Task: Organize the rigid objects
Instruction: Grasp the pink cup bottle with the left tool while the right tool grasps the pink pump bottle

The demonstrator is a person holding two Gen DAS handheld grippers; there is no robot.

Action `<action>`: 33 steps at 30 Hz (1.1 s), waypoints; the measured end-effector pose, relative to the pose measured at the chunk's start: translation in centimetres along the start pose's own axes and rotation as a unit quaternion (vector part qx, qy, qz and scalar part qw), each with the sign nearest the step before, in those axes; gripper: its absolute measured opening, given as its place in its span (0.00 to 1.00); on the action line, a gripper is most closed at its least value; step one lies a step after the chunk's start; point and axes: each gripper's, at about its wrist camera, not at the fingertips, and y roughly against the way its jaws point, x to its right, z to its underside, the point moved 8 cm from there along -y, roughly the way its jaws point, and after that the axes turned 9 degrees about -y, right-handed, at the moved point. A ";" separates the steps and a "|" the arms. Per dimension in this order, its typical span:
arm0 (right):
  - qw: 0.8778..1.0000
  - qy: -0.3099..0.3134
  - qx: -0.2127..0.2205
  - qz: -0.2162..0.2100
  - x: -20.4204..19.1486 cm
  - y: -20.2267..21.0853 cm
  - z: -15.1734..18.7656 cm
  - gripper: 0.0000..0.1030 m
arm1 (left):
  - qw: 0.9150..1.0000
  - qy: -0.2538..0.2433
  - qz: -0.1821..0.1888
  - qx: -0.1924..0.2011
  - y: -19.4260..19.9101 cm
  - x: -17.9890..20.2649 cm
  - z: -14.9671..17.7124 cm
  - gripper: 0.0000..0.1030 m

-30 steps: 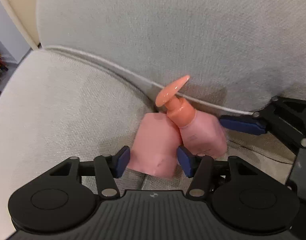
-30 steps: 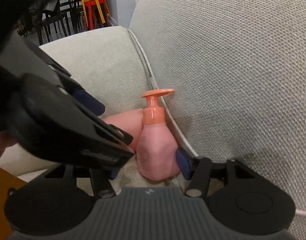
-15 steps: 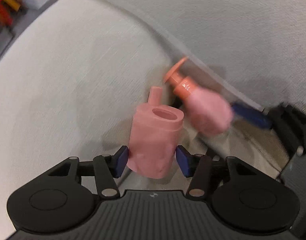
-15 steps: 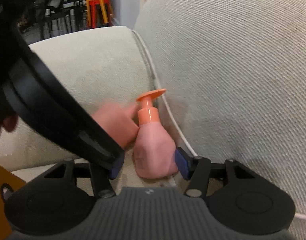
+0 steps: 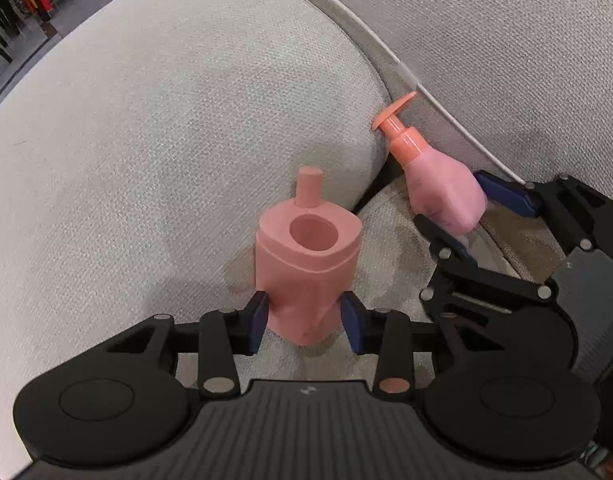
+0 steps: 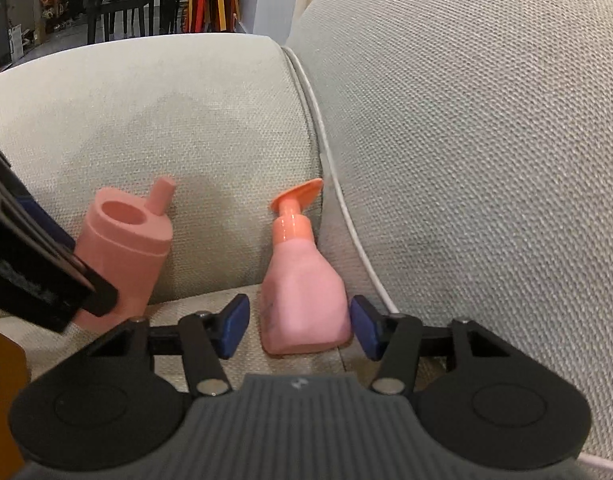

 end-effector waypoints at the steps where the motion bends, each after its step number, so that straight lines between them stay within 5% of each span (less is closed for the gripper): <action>1: 1.000 0.006 -0.001 0.004 0.0 -0.1 0.0 0.49 | 1.000 -0.001 0.000 -0.001 -0.1 0.1 0.0 0.43; 7: 1.000 -0.001 -0.003 -0.012 -0.3 -0.3 0.0 0.45 | 1.000 -0.011 -0.002 0.009 -0.4 0.6 0.5 0.46; 15: 0.987 -0.097 -0.033 -0.124 1.0 1.4 0.0 0.42 | 0.999 -0.028 0.002 0.015 -1.0 0.6 0.2 0.50; 23: 0.977 -0.145 -0.060 -0.148 1.3 0.6 0.0 0.43 | 0.999 -0.009 0.029 0.027 -0.6 -0.6 -0.1 0.54; 27: 0.981 -0.132 -0.051 -0.134 1.4 0.9 -0.3 0.43 | 0.999 -0.001 0.029 0.024 -0.7 -1.1 0.4 0.53; 33: 0.998 -0.014 0.019 -0.058 -0.1 2.6 -0.5 0.44 | 0.999 0.008 0.032 0.027 -0.9 -1.5 0.9 0.53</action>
